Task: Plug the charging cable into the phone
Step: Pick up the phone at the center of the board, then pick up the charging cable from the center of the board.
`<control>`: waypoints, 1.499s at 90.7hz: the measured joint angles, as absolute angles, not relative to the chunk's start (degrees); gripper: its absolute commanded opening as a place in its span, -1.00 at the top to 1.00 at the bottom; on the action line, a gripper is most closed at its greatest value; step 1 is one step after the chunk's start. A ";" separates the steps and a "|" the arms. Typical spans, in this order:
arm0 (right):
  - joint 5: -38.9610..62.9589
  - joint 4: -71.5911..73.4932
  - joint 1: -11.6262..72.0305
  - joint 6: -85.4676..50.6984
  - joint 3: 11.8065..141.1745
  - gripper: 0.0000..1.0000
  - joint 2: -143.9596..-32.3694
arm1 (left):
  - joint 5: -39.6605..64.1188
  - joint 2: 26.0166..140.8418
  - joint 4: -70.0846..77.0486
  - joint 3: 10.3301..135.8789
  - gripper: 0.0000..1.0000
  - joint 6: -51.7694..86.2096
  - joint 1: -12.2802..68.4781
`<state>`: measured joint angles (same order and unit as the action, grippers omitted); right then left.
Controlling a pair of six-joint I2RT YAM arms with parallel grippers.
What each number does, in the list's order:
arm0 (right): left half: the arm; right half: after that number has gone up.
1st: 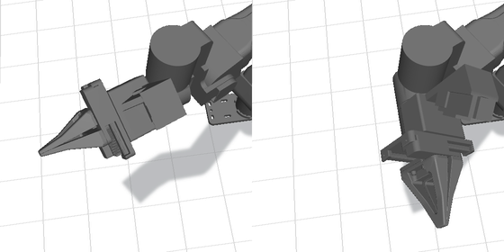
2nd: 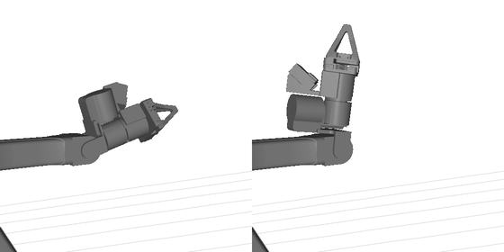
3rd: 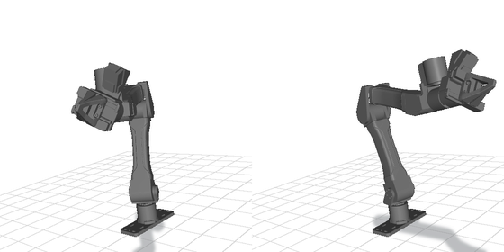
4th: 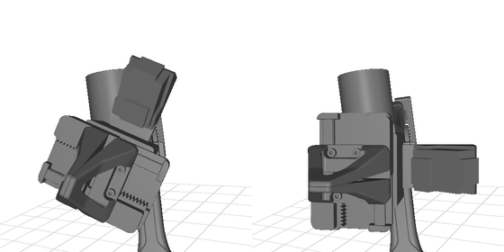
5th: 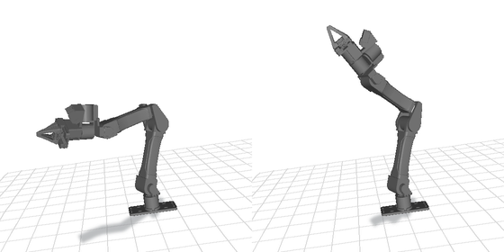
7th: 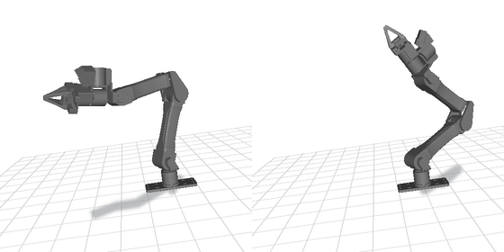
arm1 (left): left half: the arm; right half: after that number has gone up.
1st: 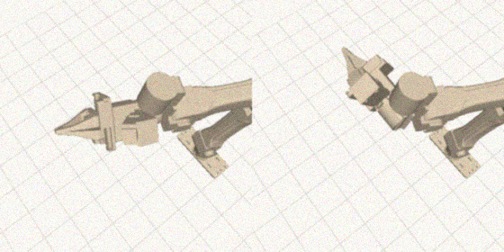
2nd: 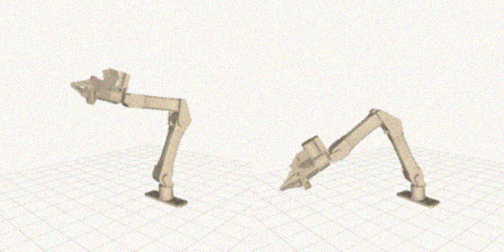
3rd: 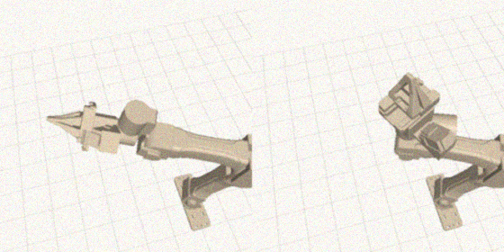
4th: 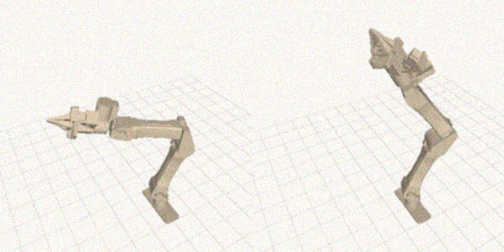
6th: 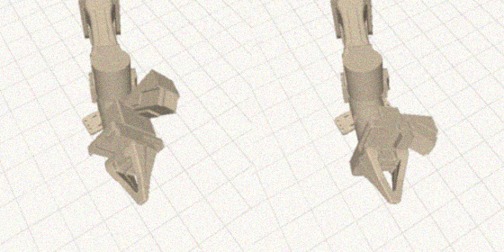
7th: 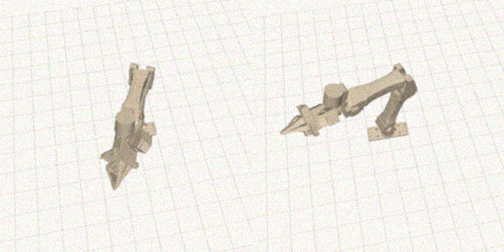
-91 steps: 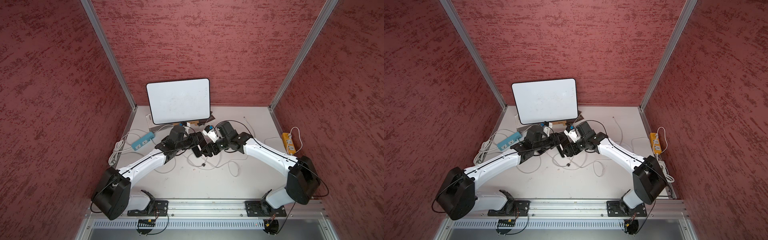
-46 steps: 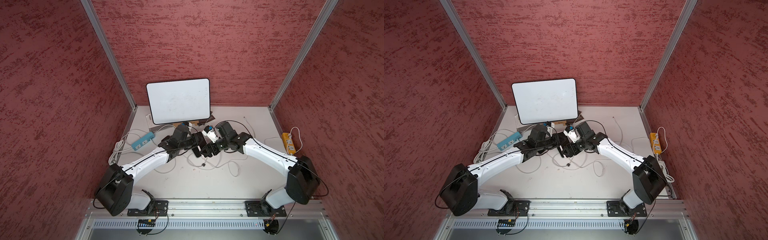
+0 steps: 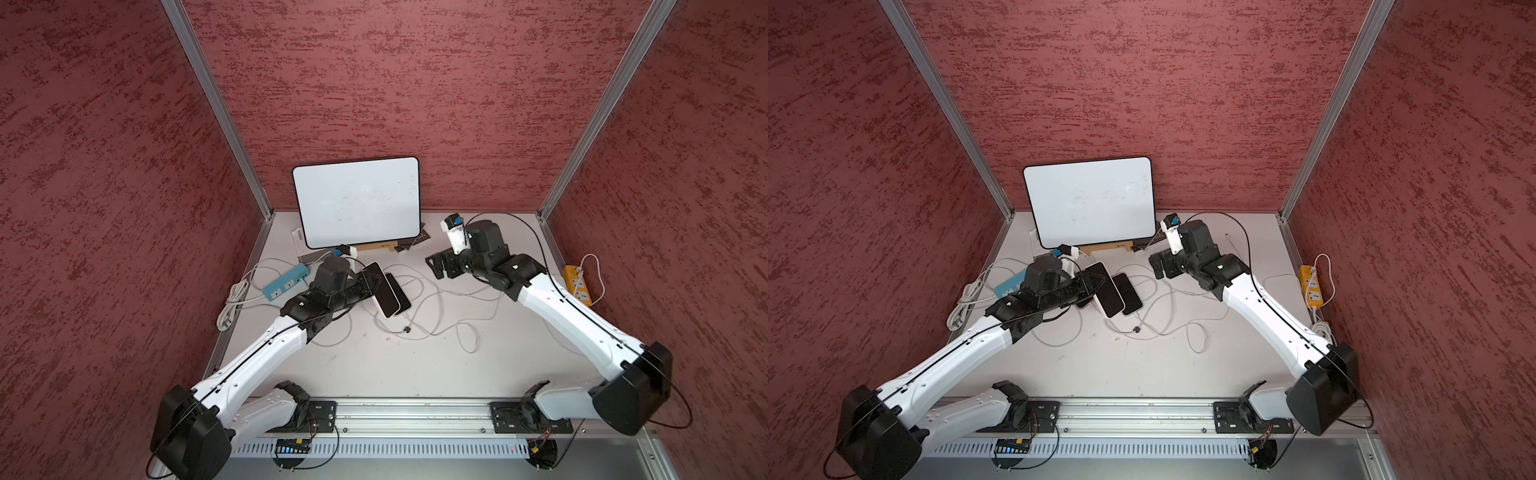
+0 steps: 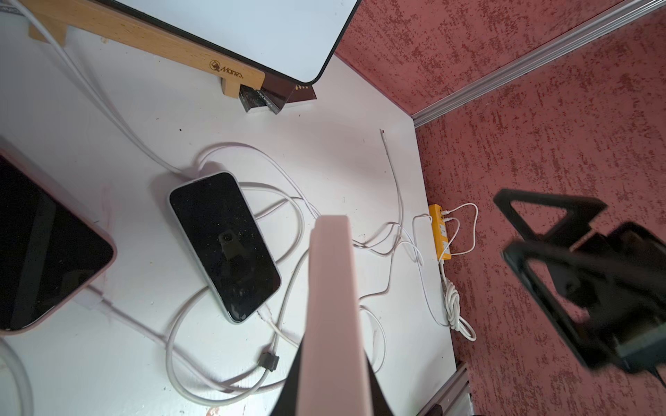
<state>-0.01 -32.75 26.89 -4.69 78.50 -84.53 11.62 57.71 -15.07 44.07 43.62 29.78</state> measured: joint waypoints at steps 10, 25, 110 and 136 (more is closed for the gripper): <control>-5.72 -36.29 19.92 -5.04 88.07 -0.75 -96.92 | 11.64 52.31 -16.95 42.02 1.00 43.33 29.76; -10.09 -45.10 12.73 -5.13 100.75 -0.63 -114.65 | 11.90 46.61 -19.70 38.02 1.00 43.20 28.60; -7.18 -64.16 -0.25 0.01 141.91 -0.34 -150.78 | 16.60 45.58 -21.54 33.63 1.00 43.16 24.95; -5.41 -64.12 -1.37 0.51 145.67 -0.30 -153.12 | 16.99 45.89 -20.75 33.63 1.00 42.96 24.08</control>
<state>-5.41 -64.12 -1.37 0.51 145.67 -153.12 16.99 45.89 -20.75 33.63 42.96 24.08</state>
